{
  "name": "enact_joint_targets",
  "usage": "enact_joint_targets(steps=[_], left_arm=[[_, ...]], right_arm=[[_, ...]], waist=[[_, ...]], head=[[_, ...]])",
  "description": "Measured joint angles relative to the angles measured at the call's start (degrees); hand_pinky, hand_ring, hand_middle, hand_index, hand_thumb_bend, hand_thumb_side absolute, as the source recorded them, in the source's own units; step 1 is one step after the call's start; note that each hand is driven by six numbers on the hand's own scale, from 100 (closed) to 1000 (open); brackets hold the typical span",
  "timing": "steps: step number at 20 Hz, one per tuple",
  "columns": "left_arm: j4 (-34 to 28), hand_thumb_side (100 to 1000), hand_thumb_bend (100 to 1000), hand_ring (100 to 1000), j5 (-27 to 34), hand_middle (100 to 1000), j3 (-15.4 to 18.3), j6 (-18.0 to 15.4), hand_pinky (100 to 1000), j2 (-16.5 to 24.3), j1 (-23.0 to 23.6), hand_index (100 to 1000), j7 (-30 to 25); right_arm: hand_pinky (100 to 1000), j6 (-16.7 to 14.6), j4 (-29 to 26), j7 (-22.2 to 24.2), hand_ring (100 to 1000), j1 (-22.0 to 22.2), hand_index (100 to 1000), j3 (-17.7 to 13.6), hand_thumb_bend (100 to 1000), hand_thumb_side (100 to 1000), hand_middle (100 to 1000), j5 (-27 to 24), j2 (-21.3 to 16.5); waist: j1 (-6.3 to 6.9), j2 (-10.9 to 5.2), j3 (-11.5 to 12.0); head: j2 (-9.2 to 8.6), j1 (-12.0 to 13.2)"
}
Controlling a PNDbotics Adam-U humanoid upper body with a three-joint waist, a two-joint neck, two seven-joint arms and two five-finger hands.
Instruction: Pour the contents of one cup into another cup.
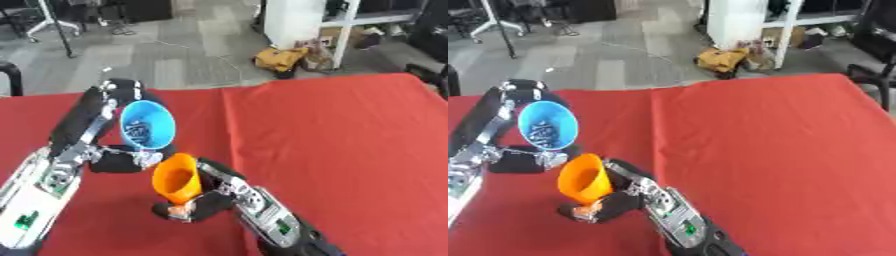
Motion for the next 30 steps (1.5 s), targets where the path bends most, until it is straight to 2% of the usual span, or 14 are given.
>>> enact_joint_targets(steps=[5, 11, 15, 22, 25, 30], left_arm=[[-0.4, 100, 601, 358, -4.8, 391, 0.2, -1.0, 401, 0.3, 0.1, 646, 1.6], [-0.5, 100, 604, 359, -7.5, 390, 0.2, -1.3, 394, 0.4, 0.5, 643, 3.1], [-0.5, 100, 608, 359, -9.4, 367, 0.2, -1.1, 390, 0.4, 0.5, 644, 4.0], [-0.4, 100, 616, 363, -12.9, 378, 0.2, -0.5, 388, 0.4, 0.5, 649, 5.0], [-0.3, 100, 617, 329, -14.2, 383, 0.2, -0.3, 384, 0.4, 0.5, 651, 5.0], [-0.7, 100, 624, 343, -17.7, 394, 0.2, -0.3, 377, 0.4, 0.4, 656, 5.0]], right_arm=[[699, 0.0, 0.2, 0.0, 388, 0.0, 448, 0.0, 381, 100, 357, 0.0, 0.0], [698, 0.1, 0.2, -0.1, 388, 0.0, 447, 0.0, 382, 100, 357, -0.5, 0.0], [698, 0.2, 0.2, -0.2, 388, 0.0, 447, 0.0, 382, 100, 357, -0.7, 0.0], [698, 0.3, 0.2, 0.0, 388, 0.0, 447, -0.2, 383, 100, 357, -0.9, 0.0], [698, 0.2, 0.2, 0.2, 388, 0.0, 447, -0.4, 383, 100, 357, -1.0, 0.0], [697, 0.2, 0.2, 0.2, 388, 0.1, 448, -0.4, 383, 100, 357, -1.0, 0.0]], waist=[[0.0, 0.0, 0.0], [-0.01, 0.0, 0.0], [-0.04, 0.0, 0.0], [-0.07, 0.0, -0.1], [-0.08, 0.0, -0.2], [-0.08, 0.0, -0.3]], head=[[0.0, 0.0], [-0.02, -0.1], [-0.02, -0.2], [-0.04, -0.2], [-0.22, -0.2], [-0.28, -0.2]])
